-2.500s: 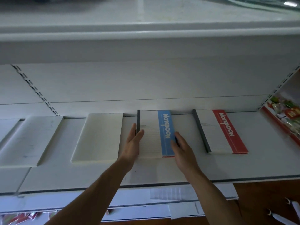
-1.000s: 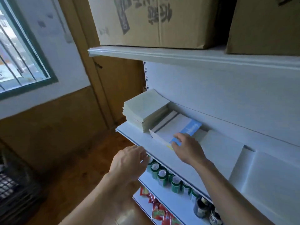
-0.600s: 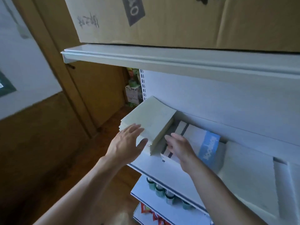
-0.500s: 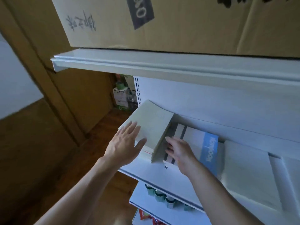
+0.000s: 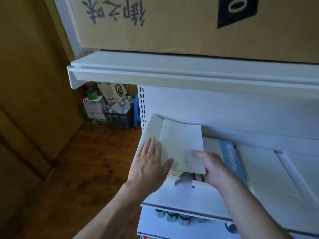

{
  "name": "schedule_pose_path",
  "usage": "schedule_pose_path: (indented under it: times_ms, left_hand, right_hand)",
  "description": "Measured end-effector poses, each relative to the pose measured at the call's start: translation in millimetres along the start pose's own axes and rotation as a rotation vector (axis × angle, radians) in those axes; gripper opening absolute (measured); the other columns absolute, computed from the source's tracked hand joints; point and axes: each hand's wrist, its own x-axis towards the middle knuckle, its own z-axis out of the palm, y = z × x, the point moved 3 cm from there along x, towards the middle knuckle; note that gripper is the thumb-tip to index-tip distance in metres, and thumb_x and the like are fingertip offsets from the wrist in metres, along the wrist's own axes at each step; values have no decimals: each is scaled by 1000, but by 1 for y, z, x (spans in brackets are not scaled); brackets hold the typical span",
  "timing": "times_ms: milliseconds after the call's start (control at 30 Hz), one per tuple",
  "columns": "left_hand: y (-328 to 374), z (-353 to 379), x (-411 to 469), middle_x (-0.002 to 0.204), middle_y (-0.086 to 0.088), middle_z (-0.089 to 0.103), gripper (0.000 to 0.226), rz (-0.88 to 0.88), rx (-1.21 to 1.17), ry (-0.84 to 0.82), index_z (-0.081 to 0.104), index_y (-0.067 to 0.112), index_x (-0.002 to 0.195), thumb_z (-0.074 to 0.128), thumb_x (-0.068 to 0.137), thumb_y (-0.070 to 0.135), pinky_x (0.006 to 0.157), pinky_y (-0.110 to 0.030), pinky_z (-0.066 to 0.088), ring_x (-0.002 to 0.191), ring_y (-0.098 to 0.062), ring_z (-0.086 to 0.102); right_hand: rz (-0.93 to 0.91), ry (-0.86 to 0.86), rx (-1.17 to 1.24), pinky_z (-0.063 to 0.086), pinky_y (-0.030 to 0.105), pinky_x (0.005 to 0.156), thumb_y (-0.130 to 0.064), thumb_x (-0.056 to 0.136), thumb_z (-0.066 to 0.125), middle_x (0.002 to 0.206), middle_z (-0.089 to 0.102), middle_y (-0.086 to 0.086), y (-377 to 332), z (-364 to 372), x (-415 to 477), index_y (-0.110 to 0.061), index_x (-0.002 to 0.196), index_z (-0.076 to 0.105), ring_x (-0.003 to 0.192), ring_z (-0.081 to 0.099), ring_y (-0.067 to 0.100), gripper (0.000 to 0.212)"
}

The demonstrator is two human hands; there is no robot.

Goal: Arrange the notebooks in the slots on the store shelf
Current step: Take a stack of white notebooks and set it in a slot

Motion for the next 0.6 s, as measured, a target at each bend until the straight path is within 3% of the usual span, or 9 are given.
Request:
schedule_pose_path:
  times_ms: [167, 267, 333, 433, 600]
  left_hand:
    - [5, 4, 1, 163, -10, 1, 78, 40, -43, -73, -1, 9, 154, 14, 98, 61, 114, -28, -14, 150, -20, -5]
    - [8, 5, 3, 163, -4, 2, 78, 111, -122, -113, -2, 14, 155, 19, 97, 62, 114, -25, -10, 150, -16, -3]
    - [7, 0, 6, 163, 1, 6, 78, 141, -186, -124, 0, 20, 156, 24, 95, 64, 114, -23, -5, 150, -14, 1]
    - [2, -5, 10, 163, -1, 3, 76, 79, -198, -102, 2, 20, 155, 25, 96, 62, 115, -25, -8, 150, -14, -2]
    - [9, -4, 13, 163, -9, -2, 78, -28, -217, -142, -1, 16, 154, 35, 97, 56, 120, -37, 1, 150, -24, -1]
  right_hand:
    - [28, 27, -33, 51, 31, 61, -8, 86, 63, 88, 74, 12, 4, 3, 0, -12, 98, 68, 77, 68, 29, 13]
    - [24, 80, -64, 52, 37, 69, -12, 83, 66, 91, 74, 9, 2, -7, 0, -16, 92, 69, 82, 68, 29, 10]
    - [35, 62, -65, 54, 39, 66, -12, 84, 66, 86, 73, 7, 0, -15, -2, -16, 93, 69, 79, 68, 28, 10]
    - [51, 2, -31, 53, 35, 53, -10, 85, 65, 82, 73, 8, -1, -19, -4, -16, 96, 68, 72, 68, 28, 13]
    - [15, 18, -25, 52, 31, 53, -6, 85, 65, 89, 73, 13, 3, -12, -7, -11, 99, 68, 75, 68, 28, 16]
